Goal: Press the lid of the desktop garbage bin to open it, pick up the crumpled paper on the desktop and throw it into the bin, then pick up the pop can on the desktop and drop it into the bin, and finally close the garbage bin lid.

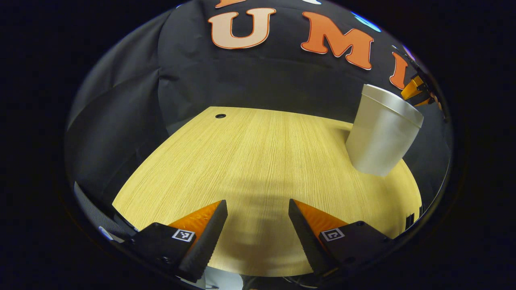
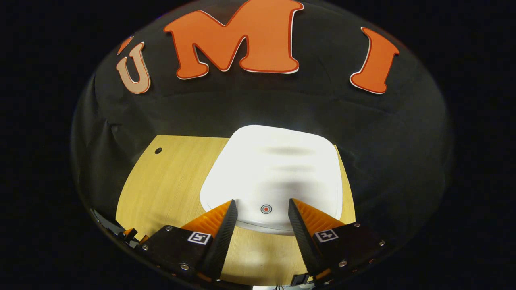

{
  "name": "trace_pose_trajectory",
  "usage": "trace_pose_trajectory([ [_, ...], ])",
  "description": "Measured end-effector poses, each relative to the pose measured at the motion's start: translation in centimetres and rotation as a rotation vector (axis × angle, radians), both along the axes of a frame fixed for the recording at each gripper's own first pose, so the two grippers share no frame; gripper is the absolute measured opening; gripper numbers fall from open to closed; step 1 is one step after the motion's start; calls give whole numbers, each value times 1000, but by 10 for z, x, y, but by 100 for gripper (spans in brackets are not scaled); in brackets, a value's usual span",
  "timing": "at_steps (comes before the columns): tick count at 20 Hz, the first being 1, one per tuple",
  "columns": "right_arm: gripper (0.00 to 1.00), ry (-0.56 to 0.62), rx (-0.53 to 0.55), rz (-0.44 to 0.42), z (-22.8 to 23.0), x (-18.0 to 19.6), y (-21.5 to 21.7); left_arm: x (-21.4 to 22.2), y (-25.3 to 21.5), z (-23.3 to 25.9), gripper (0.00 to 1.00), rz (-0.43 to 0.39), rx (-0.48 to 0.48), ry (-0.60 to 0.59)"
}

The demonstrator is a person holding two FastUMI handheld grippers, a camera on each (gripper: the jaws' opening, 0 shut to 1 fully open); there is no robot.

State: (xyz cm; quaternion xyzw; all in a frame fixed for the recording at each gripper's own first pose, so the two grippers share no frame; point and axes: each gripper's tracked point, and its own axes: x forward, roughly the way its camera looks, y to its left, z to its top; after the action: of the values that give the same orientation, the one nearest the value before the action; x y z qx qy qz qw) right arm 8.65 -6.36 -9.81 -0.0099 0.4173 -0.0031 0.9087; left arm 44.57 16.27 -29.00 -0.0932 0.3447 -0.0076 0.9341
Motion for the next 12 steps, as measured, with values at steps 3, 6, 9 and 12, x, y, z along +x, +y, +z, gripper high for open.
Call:
trace_pose_trajectory([
  [3, 79, -35, -6, -9, 2, 0, 0, 5, 1, 4, 98, -11, 6, -14],
  [6, 72, -67, 6, -40, 3, 0, -3, 11, 3, 8, 98, -28, 18, -32],
  [9, 84, -95, 21, -72, 4, -4, 1, 29, 10, 17, 98, -42, 22, -64],
  [12, 90, -125, 47, -97, 5, -9, 5, 49, 15, 30, 98, -52, 24, -102],
])
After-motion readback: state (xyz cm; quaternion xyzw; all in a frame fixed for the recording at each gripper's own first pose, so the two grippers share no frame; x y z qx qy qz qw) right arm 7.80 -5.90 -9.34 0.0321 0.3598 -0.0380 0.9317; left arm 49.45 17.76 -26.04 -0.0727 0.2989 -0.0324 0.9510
